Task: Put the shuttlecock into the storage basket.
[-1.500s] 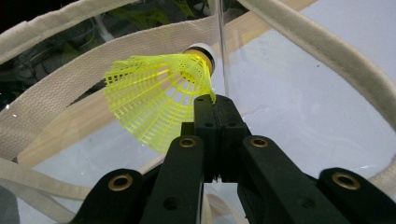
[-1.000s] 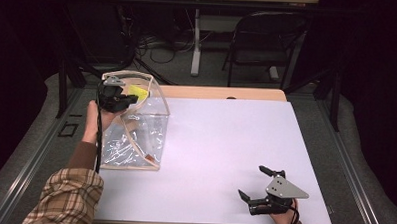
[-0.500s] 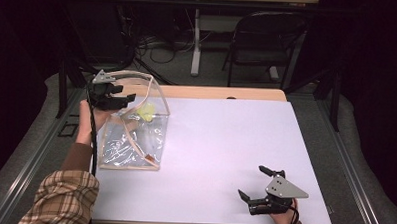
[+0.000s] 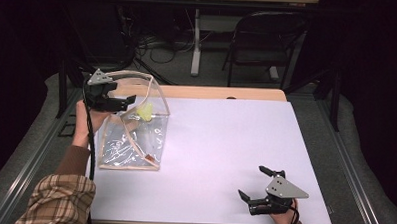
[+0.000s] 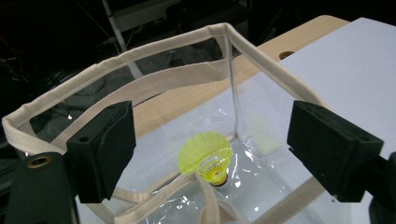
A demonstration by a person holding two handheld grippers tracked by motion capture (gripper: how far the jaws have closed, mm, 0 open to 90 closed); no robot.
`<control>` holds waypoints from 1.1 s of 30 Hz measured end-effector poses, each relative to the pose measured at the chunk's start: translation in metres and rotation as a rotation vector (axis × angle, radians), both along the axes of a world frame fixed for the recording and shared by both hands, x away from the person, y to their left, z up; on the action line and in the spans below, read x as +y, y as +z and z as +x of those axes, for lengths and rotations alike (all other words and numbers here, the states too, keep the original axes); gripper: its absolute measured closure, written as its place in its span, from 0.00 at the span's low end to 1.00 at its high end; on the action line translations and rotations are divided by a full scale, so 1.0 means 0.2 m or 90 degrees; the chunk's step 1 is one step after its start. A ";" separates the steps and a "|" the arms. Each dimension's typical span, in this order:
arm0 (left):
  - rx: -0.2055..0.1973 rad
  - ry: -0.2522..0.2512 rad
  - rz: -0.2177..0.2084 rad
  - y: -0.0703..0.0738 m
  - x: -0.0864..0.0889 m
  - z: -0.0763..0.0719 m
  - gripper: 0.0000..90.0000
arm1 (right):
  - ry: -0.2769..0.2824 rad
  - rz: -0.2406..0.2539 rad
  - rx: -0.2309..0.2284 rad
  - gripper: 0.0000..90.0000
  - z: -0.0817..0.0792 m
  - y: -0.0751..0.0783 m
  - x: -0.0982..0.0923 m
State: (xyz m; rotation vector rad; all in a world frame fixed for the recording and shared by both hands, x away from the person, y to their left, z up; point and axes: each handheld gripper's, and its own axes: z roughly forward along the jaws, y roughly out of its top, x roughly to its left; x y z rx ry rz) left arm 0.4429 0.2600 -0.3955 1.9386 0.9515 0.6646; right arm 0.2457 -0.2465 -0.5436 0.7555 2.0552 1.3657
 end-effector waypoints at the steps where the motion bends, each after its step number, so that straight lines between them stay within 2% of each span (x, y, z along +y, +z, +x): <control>1: -0.001 -0.002 0.000 0.00 0.00 -0.01 0.15 | 0.000 0.000 -0.001 0.00 0.00 0.00 0.00; 11: -0.012 -0.015 0.003 0.03 -0.05 -0.09 0.06 | 0.001 -0.002 0.001 0.00 0.00 0.00 0.00; 18: -0.014 -0.025 0.014 0.01 -0.08 -0.15 0.00 | 0.001 -0.003 0.002 0.00 0.00 0.00 0.00; 33: -0.050 -0.045 0.000 -0.02 -0.13 -0.31 0.00 | 0.001 -0.001 -0.002 0.00 0.00 0.00 0.00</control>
